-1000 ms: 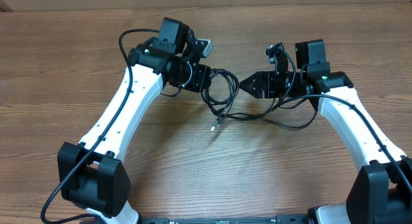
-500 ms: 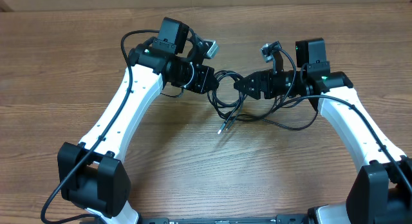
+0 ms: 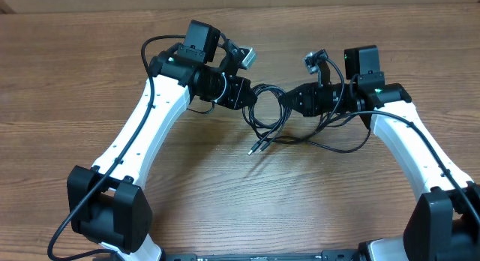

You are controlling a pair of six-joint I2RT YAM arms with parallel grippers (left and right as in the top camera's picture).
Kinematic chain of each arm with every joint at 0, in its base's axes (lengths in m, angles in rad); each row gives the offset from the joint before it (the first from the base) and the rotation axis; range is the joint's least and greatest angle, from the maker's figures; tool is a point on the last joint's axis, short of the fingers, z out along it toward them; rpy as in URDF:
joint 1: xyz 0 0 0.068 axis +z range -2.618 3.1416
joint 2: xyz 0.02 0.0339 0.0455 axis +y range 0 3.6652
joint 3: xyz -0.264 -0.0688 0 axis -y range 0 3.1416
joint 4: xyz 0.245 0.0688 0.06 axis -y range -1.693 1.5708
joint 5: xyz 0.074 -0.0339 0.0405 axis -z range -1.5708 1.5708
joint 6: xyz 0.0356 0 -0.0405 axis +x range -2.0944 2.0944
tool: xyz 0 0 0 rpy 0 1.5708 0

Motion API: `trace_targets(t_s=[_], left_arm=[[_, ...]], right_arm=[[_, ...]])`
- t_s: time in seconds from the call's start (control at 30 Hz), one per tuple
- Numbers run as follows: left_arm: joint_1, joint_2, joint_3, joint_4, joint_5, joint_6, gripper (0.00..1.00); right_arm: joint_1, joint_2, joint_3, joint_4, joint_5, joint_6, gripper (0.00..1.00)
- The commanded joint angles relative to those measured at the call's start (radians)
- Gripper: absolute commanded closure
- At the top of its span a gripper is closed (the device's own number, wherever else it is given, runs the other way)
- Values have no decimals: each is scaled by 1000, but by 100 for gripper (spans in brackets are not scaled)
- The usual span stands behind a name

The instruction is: Untangle cables

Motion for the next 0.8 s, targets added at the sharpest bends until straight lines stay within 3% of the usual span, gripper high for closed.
trace_targets(t_s=[0.0, 0.3, 0.47, 0.6, 0.77], left_arm=[[-10, -27, 22, 5, 34, 17, 96], [-32, -26, 22, 29, 32, -12, 95], [-43, -23, 22, 31, -53, -43, 96], [-43, -23, 22, 21, -307, -257, 96], [-42, -23, 22, 31, -326, -270, 96]], right_arm=[[5, -25, 14, -23, 35, -1, 96], [5, -25, 14, -31, 23, -1, 96], [5, -25, 14, -30, 34, 0, 96], [5, -25, 14, -72, 266, 112, 96], [5, -25, 14, -160, 625, 261, 96]])
